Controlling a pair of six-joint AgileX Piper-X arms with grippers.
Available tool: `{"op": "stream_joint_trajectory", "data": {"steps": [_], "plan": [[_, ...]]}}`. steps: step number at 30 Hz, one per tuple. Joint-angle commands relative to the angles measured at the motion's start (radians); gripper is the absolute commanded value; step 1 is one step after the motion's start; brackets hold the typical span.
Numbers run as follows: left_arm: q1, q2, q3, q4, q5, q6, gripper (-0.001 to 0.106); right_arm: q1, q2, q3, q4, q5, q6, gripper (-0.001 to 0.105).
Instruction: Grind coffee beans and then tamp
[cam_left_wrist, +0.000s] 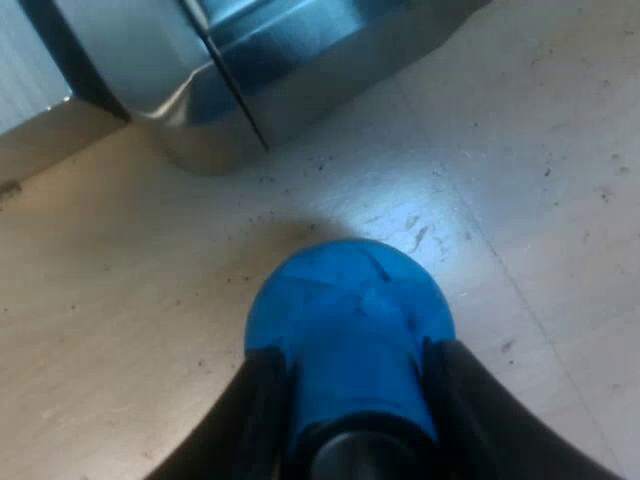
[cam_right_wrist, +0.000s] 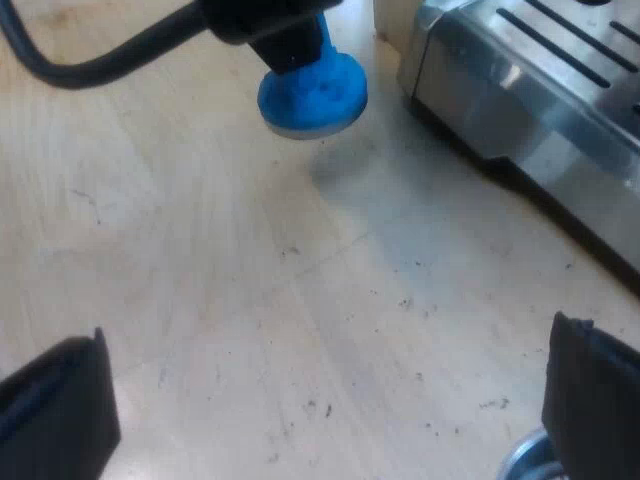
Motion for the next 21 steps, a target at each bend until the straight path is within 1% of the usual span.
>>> {"op": "stream_joint_trajectory", "data": {"steps": [1,5,7,9,13,16,19,20,21], "plan": [[-0.002,0.004,0.011,-0.034,-0.007,-0.001,0.0,0.003,0.05,-0.009,-0.081,-0.011,-0.013,0.088],[-0.002,0.039,0.029,-0.083,-0.009,-0.001,0.0,0.003,0.123,-0.009,-0.157,-0.016,-0.013,0.088],[-0.002,0.068,0.028,-0.083,-0.009,-0.001,0.0,0.003,0.144,-0.009,-0.168,-0.028,-0.013,0.088],[-0.002,0.108,0.028,-0.083,-0.009,-0.001,0.0,0.003,0.171,-0.009,-0.17,-0.075,-0.013,0.088],[-0.002,0.149,0.028,-0.083,-0.012,-0.001,0.0,0.013,0.191,-0.009,-0.17,-0.086,-0.013,0.088],[-0.002,0.155,0.028,-0.083,-0.059,-0.001,0.0,0.014,0.19,-0.009,-0.185,-0.083,-0.013,0.088],[-0.002,0.155,0.028,-0.081,-0.067,0.009,0.001,0.014,0.19,-0.009,-0.189,-0.083,-0.013,0.088],[-0.002,0.155,0.028,-0.078,-0.067,0.009,0.005,0.014,0.19,-0.009,-0.189,-0.083,-0.013,0.088],[-0.002,0.155,0.028,-0.074,-0.067,0.009,0.013,0.014,0.19,-0.009,-0.19,-0.083,-0.013,0.088]]}}
